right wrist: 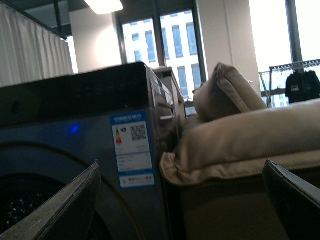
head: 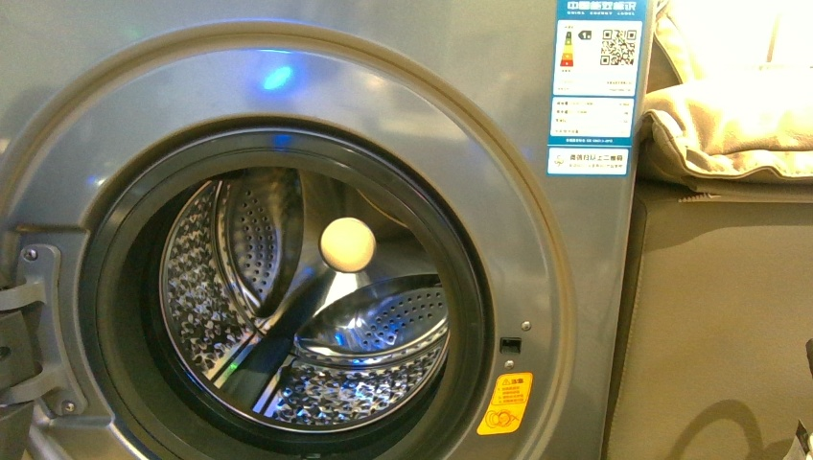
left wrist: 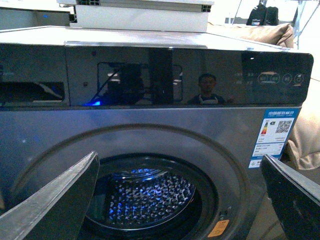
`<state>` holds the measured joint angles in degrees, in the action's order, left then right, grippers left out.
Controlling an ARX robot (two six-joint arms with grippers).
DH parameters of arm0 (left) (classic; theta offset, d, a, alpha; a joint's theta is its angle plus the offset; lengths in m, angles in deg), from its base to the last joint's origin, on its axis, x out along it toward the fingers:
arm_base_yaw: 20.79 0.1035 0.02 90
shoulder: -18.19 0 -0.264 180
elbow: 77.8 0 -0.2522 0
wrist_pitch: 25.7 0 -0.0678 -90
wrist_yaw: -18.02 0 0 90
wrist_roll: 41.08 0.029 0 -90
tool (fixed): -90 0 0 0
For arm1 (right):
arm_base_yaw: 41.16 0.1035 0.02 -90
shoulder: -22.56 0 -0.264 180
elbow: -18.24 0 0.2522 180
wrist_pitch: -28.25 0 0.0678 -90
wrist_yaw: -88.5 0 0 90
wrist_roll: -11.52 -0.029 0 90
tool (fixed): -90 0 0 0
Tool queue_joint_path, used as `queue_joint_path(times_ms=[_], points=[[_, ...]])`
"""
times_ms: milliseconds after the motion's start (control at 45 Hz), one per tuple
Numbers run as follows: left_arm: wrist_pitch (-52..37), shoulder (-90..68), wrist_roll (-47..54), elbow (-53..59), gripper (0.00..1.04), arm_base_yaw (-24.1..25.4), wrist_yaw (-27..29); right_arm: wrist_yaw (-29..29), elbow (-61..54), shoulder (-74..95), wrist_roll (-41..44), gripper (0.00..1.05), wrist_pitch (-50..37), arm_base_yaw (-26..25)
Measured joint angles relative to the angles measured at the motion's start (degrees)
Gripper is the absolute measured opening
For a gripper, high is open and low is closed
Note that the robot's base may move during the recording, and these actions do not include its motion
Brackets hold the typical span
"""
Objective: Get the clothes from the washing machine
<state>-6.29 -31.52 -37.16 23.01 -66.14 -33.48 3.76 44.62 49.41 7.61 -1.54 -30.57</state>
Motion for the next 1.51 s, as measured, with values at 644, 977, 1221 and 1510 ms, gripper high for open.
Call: queue_joint_path(times_ms=[644, 977, 1221, 1510], points=[[-0.5, 28.1, -4.3, 38.5, 0.32, 12.5, -7.0, 9.7, -4.9, -18.9, 3.5, 0.59, 42.2, 5.4], [-2.8, 37.7, -4.2, 50.9, 0.04, 29.1, -23.1, -4.7, -8.1, -22.9, 3.8, 0.01, 44.1, -8.5], [-3.8, 42.6, -4.2, 56.8, 0.04, 40.4, -35.9, -5.1, -9.8, -24.3, 3.8, 0.02, 44.0, -10.4], [-4.5, 45.0, -4.2, 60.0, 0.04, 45.1, -38.4, -5.1, -12.3, -26.6, 3.8, 0.02, 43.8, -10.4]])
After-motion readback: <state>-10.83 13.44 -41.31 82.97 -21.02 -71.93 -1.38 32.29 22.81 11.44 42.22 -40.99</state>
